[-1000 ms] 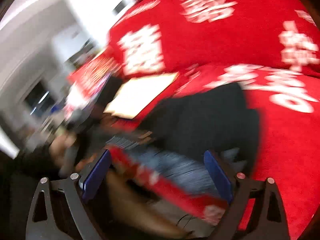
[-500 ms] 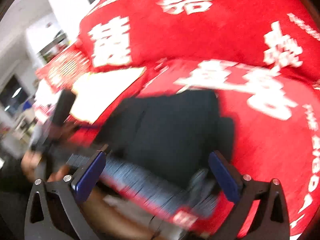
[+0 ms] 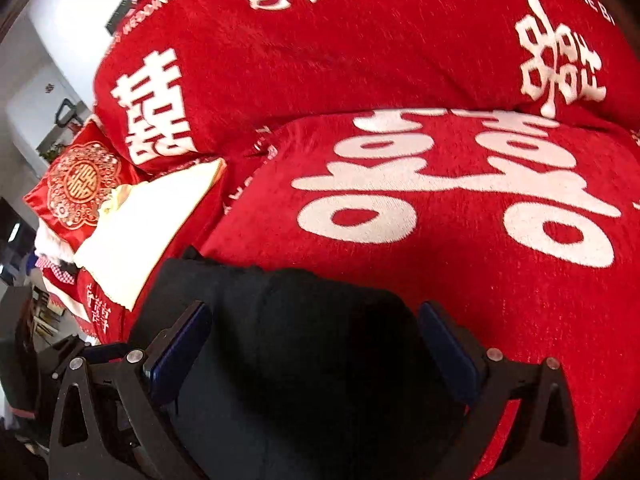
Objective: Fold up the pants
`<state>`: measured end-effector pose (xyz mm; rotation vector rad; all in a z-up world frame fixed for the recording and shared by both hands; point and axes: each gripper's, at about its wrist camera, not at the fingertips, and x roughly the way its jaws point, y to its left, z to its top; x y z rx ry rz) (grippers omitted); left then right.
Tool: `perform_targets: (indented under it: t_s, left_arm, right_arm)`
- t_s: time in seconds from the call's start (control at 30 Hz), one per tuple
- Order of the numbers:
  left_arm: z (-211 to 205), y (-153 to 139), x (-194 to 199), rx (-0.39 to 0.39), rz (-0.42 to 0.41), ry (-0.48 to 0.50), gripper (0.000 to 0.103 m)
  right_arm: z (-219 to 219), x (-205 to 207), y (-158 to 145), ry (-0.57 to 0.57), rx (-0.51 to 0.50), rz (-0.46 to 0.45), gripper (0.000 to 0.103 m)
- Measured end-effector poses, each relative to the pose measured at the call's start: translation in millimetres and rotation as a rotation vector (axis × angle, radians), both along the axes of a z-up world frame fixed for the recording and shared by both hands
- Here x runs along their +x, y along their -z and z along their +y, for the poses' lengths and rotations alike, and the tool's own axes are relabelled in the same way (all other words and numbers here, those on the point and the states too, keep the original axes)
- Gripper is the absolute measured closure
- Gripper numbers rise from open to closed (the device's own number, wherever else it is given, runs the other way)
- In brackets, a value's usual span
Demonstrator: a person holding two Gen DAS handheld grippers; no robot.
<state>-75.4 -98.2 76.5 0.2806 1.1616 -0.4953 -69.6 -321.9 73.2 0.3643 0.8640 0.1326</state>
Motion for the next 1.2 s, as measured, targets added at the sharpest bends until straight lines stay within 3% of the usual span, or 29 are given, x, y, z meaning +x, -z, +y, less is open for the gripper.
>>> perform_targets:
  t_s: [0.03, 0.07, 0.17, 0.23, 0.3, 0.37, 0.47, 0.5, 0.53, 0.57, 0.6, 0.63, 0.67, 0.77, 0.87, 0.93, 1.0, 1.03, 1.13, 1.2]
  left_arm:
    - [0.6, 0.1, 0.7, -0.001, 0.0, -0.001, 0.0]
    - [1.8, -0.5, 2.2, -0.007, 0.003, -0.003, 0.0]
    - [6.6, -11.5, 7.0, -0.057, 0.03, -0.024, 0.0]
    - [10.6, -26.9, 9.3, -0.154, 0.051, -0.036, 0.0]
    - [8.5, -36.1, 9.4, -0.208, 0.048, -0.03, 0.0]
    - [-3.1, -33.9, 7.0, -0.196, 0.03, -0.01, 0.0]
    - [-30.4, -2.9, 6.6, -0.052, 0.03, 0.02, 0.0]
    - [-36.2, 5.9, 5.3, -0.006, 0.012, 0.024, 0.0]
    - [-37.3, 6.2, 3.1, 0.002, -0.012, 0.026, 0.0]
    - [-37.0, 3.0, 1.2, 0.002, -0.024, 0.025, 0.0]
    - [-35.5, 1.3, 1.1, 0.002, -0.02, 0.024, 0.0]
    - [-32.5, -2.1, 2.0, -0.009, -0.017, 0.018, 0.0]
    - [-28.9, -6.9, 3.8, -0.033, -0.021, 0.012, 0.0]
    - [-19.2, -20.3, 19.4, -0.106, -0.039, -0.021, 0.0]
    - [-16.5, -24.2, 47.0, -0.171, -0.002, -0.035, 0.0]
    - [-16.1, -14.8, 61.7, -0.158, 0.036, -0.067, 0.0]
    - [-17.2, 0.3, 69.5, -0.108, 0.082, -0.094, 0.0]
    - [-18.3, 1.4, 68.7, -0.087, 0.069, -0.098, 0.0]
    - [-24.0, -10.0, 55.9, -0.097, 0.034, -0.063, 0.0]
    - [-28.8, -20.6, 49.6, -0.115, 0.007, -0.041, 0.0]
  right_arm:
    - [1.9, -3.0, -1.9, -0.012, -0.002, -0.013, 0.025]
    - [4.1, -7.4, -5.4, -0.019, -0.012, -0.018, 0.055]
    - [0.6, -14.3, -22.3, -0.021, 0.002, -0.025, 0.073]
    - [-1.7, -20.4, -36.8, -0.026, 0.011, -0.047, 0.074]
    - [-3.0, -28.7, -48.5, -0.015, -0.008, -0.073, 0.074]
    - [-14.8, -30.5, -41.0, 0.024, 0.022, -0.065, 0.074]
    - [-41.0, -15.6, 11.0, 0.124, 0.102, 0.072, 0.069]
    - [-45.5, -13.5, 20.0, 0.134, 0.13, 0.074, 0.067]
    - [-46.4, -13.1, 19.0, 0.136, 0.141, 0.062, 0.061]
    - [-45.3, -13.8, 12.3, 0.145, 0.131, 0.061, 0.047]
    - [-44.0, -15.9, 5.6, 0.162, 0.107, 0.064, 0.04]
    - [-41.1, -20.8, -6.5, 0.187, 0.053, 0.051, 0.027]
    - [-36.1, -28.9, -24.0, 0.205, -0.015, 0.005, 0.021]
    - [-16.3, -46.1, -64.0, 0.128, -0.075, -0.164, 0.016]
    - [1.9, -37.3, -72.8, -0.069, 0.062, -0.223, 0.012]
    - [1.0, -18.7, -51.4, -0.082, 0.1, -0.158, 0.012]
    - [-14.4, 5.3, -5.3, 0.022, 0.048, 0.052, 0.012]
    - [-20.5, 8.8, 8.6, 0.065, 0.039, 0.11, 0.012]
    - [-29.2, -12.9, -7.2, 0.071, 0.114, 0.014, 0.012]
    - [-31.5, -39.8, -25.7, 0.077, 0.107, -0.024, 0.011]
